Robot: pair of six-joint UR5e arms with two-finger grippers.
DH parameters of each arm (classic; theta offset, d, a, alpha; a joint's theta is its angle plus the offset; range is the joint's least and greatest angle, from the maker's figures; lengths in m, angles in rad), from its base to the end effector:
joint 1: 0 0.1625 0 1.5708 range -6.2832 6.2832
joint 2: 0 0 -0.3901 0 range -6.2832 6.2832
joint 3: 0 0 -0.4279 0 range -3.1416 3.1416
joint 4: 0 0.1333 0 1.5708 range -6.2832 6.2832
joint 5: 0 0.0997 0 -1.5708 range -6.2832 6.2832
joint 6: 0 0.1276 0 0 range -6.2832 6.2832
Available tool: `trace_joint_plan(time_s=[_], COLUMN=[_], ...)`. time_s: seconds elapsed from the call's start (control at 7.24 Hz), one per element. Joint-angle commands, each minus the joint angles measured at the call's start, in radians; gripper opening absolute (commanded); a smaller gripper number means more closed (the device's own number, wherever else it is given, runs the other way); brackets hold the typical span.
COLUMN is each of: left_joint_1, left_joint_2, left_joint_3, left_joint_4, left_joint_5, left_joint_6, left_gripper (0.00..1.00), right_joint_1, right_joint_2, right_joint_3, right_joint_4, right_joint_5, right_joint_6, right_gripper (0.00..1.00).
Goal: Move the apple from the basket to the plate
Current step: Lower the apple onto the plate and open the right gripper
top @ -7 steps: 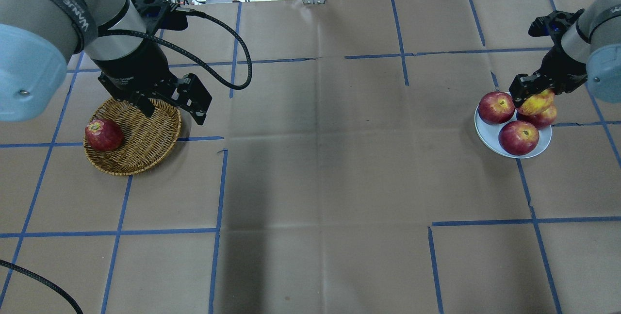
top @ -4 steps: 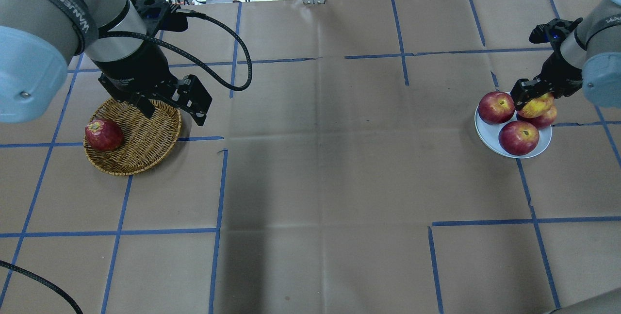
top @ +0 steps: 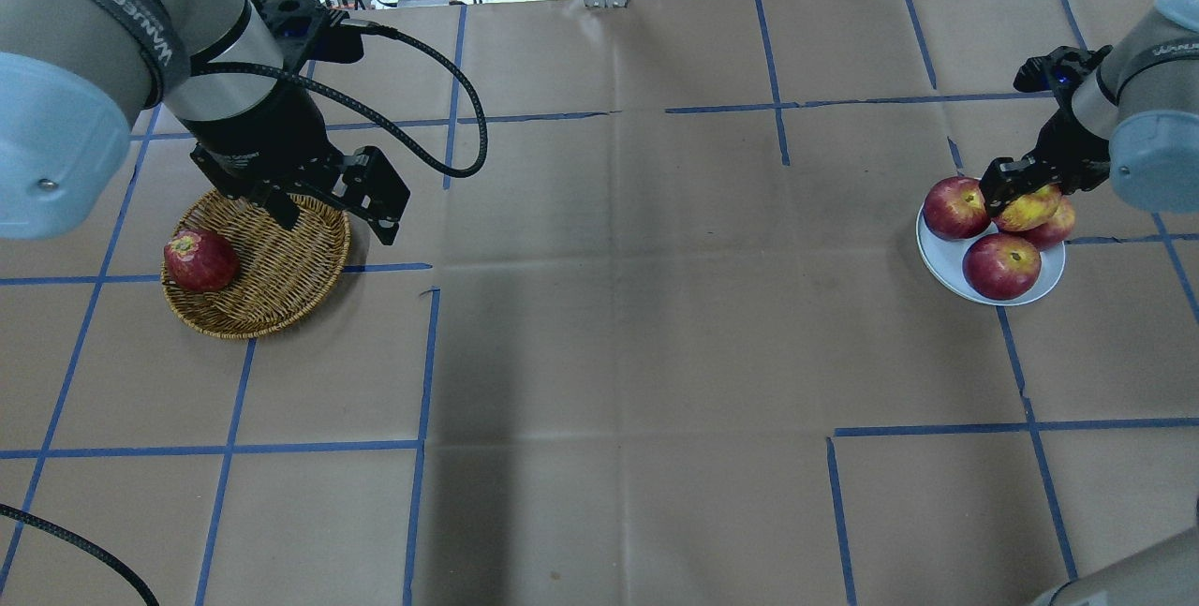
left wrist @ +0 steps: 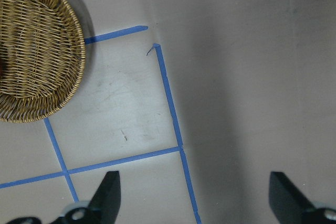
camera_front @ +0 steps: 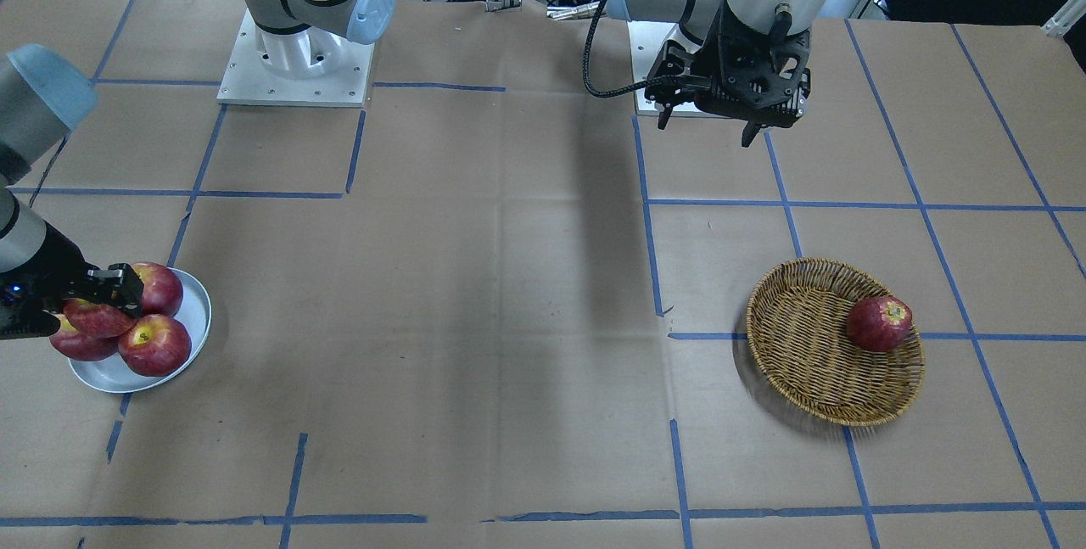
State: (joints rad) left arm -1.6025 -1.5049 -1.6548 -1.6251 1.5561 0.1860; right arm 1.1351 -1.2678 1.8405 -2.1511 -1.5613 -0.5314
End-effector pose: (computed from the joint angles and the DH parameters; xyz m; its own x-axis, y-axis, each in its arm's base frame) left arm -0.1507 -0.4878 0.4095 -0.9763 0.2145 0.0278 0.2159 0.9740 0.0684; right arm -0.1214 -0.5796 0.1761 -0.9954 -0.0956 -0.0043 -0.0956 0.9954 -0.0114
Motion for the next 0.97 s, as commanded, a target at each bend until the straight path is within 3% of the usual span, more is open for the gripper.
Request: trace_joint_plan(time_s=[0.0, 0.28, 0.55, 0.83], left_joint_1=[0.001, 0.001, 0.001, 0.001], left_joint_2=[0.000, 0.000, 0.000, 0.000], left_joint_3=[0.001, 0.003, 0.001, 0.003], left_joint_4=[0.002, 0.004, 0.004, 0.004], left_joint_5=[-0.001, -0.001, -0.001, -0.001], left_joint_6=[0.000, 0.000, 0.000, 0.000], left_gripper=[0.99, 0.99, 0.99, 0.99], right_joint_1=[0.000, 0.015, 0.079, 0.208], right_joint_2=[-0.013, -0.094, -0.175, -0.270], right_joint_3=[-0.012, -0.041, -0.145, -0.184], right_joint_4=[0.013, 0.061, 0.292, 0.480], right_joint_5=[-0.008, 0.000, -0.002, 0.001], right_joint_6=[0.005, 0.013, 0.081, 0.306], right_gripper=[1.00, 1.00, 1.00, 1.00])
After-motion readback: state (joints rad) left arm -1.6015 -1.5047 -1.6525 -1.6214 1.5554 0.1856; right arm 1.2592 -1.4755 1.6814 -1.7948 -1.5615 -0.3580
